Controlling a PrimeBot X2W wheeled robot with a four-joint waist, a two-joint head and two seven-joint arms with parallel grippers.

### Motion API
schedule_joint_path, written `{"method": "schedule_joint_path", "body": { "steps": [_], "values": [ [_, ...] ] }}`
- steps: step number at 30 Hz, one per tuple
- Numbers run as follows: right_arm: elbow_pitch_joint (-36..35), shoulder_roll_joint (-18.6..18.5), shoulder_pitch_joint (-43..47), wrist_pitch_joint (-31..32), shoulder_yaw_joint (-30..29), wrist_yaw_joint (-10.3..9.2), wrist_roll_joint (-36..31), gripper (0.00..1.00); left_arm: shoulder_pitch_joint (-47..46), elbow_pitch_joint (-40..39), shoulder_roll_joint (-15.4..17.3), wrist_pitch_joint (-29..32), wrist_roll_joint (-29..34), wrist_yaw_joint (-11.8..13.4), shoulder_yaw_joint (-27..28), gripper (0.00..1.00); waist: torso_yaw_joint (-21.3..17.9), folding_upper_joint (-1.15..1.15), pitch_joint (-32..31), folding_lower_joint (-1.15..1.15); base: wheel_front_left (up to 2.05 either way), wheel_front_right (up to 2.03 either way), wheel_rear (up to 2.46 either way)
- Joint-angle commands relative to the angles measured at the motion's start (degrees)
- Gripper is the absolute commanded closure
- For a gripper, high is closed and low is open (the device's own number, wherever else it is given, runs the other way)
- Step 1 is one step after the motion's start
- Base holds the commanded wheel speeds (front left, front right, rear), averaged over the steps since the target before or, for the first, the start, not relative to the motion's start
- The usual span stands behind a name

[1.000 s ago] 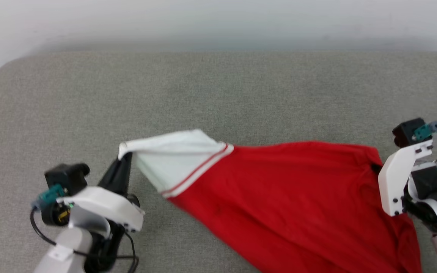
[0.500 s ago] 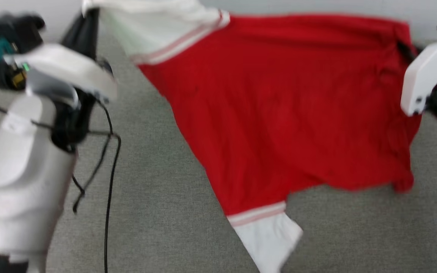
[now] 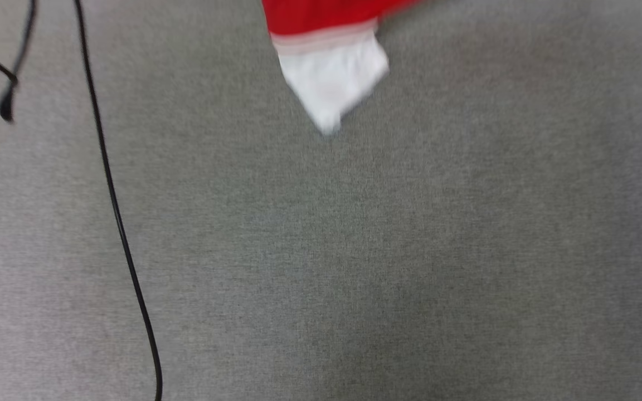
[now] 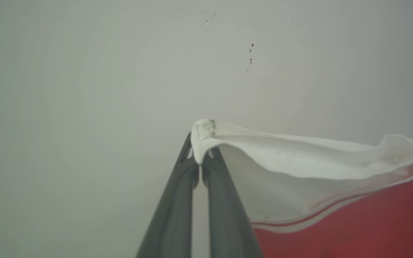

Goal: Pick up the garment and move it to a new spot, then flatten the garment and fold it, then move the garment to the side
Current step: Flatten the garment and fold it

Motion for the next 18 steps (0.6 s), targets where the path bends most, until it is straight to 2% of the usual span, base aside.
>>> {"method": "schedule_joint_path", "body": {
  "steps": [1,9,18],
  "values": [
    [0.78,-0.10,-1.56,-0.53,-0.60,-0.12,-0.55,1.00,-1.30,0.55,0.62,-0.47,0.47,-0.10,0.31,1.00,-0.28,0.00,2.74,-0.01,0.00,0.00,0.00],
    [5.71,0.70,-10.93,-4.71,-0.37,-0.12,-1.63,1.00,-8.91,3.02,0.80,-0.48,0.02,-0.70,0.75,1.00,0.27,0.00,9.22,-0.01,0.00,0.00,0.00],
    [15.07,2.29,-13.98,-9.97,2.82,-0.11,-0.33,1.00,-6.60,8.15,-1.14,-1.92,-1.94,-1.94,0.65,1.00,0.97,0.00,14.63,-0.01,0.00,0.00,0.00]
  ]
}}
